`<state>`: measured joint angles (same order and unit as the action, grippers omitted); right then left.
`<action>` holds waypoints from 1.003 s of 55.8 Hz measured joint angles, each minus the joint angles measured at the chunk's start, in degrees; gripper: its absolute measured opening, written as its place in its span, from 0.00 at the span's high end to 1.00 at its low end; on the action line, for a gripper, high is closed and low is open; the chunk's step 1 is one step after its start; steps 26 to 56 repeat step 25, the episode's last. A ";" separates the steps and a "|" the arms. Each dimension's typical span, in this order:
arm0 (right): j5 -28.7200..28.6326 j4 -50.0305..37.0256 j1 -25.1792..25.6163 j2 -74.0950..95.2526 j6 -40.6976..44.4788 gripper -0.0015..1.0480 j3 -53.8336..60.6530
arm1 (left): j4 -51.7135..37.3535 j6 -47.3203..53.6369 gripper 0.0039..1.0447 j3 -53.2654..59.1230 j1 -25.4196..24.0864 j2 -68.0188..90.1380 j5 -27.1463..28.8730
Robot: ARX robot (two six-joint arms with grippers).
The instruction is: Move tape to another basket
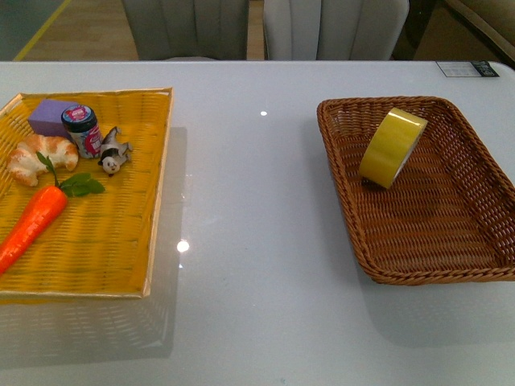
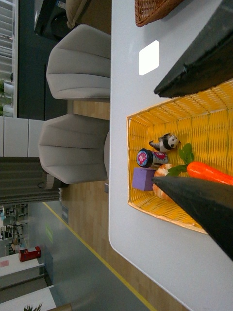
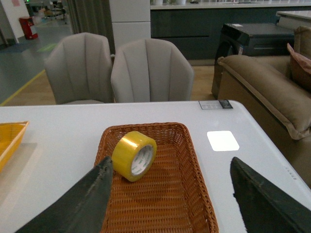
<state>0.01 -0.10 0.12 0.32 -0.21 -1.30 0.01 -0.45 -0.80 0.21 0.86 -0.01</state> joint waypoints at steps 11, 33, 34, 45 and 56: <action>0.00 0.00 0.00 0.00 0.00 0.09 -0.02 | 0.00 0.13 0.08 0.00 0.00 0.00 0.00; 0.00 0.00 0.00 0.00 0.00 0.09 0.00 | 0.00 0.11 0.08 0.00 0.00 0.00 0.00; 0.00 0.00 0.00 0.00 0.00 0.09 0.00 | 0.00 0.11 0.08 0.00 0.00 0.00 0.00; 0.00 0.00 0.00 0.00 0.00 0.09 0.00 | 0.00 0.11 0.08 0.00 0.00 0.00 0.00; 0.00 0.00 0.00 0.00 0.00 0.09 0.00 | 0.00 0.11 0.08 0.00 0.00 0.00 0.00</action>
